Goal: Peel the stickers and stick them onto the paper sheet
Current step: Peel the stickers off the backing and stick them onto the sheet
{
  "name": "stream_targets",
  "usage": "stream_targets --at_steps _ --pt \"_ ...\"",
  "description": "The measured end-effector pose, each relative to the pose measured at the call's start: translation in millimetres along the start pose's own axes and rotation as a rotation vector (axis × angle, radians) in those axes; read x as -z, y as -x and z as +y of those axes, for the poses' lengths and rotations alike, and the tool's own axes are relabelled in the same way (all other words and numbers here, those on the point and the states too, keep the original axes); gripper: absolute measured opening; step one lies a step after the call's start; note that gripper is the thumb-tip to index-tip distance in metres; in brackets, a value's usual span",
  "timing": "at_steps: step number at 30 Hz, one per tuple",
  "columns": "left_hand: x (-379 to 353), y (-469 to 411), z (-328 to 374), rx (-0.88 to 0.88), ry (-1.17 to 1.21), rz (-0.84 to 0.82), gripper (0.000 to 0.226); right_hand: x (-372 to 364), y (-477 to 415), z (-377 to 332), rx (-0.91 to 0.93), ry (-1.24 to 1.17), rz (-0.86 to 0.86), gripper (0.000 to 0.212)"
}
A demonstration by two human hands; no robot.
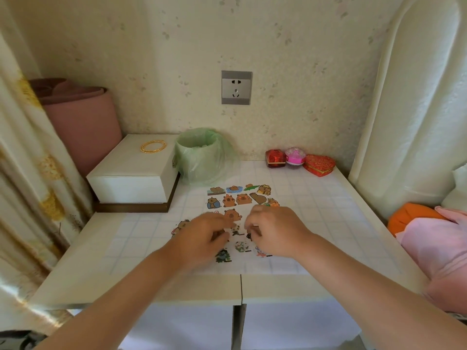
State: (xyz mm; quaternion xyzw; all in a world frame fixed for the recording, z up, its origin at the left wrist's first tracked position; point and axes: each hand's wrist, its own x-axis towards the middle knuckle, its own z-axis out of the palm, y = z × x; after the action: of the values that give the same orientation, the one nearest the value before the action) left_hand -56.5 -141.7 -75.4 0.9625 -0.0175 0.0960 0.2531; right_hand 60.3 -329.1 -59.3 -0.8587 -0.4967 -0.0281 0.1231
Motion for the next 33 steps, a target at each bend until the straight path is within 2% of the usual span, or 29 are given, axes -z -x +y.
stream_targets --at_steps 5,8,12,16,18,21,25,28,33 --pt "37 2 -28 0.184 -0.088 0.087 0.03 -2 -30 -36 -0.01 -0.137 -0.021 0.029" --pt "47 11 -49 0.299 -0.194 0.044 0.03 -7 -48 -55 -0.037 -0.218 -0.079 0.026" --pt "53 16 -66 0.388 -0.186 -0.023 0.032 -16 -69 -73 -0.085 -0.267 -0.131 0.03" --pt "54 18 -68 0.417 -0.265 -0.139 0.041 -29 -89 -89 -0.149 -0.255 -0.173 0.039" --pt "54 19 -69 0.394 -0.268 -0.159 0.037 -33 -96 -97 -0.183 -0.227 -0.198 0.043" --pt "55 20 -73 0.391 -0.215 -0.143 0.038 -36 -102 -104 -0.168 -0.17 -0.237 0.036" --pt "57 19 -78 0.387 -0.092 -0.071 0.033 -37 -107 -101 -0.235 -0.365 -0.217 0.019" --pt "59 19 -82 0.408 0.001 -0.05 0.021 -37 -112 -94 -0.314 -0.484 -0.226 0.019" --pt "69 16 -82 0.413 0.073 0.004 0.016 -28 -116 -79 -0.393 -0.596 -0.264 0.021"
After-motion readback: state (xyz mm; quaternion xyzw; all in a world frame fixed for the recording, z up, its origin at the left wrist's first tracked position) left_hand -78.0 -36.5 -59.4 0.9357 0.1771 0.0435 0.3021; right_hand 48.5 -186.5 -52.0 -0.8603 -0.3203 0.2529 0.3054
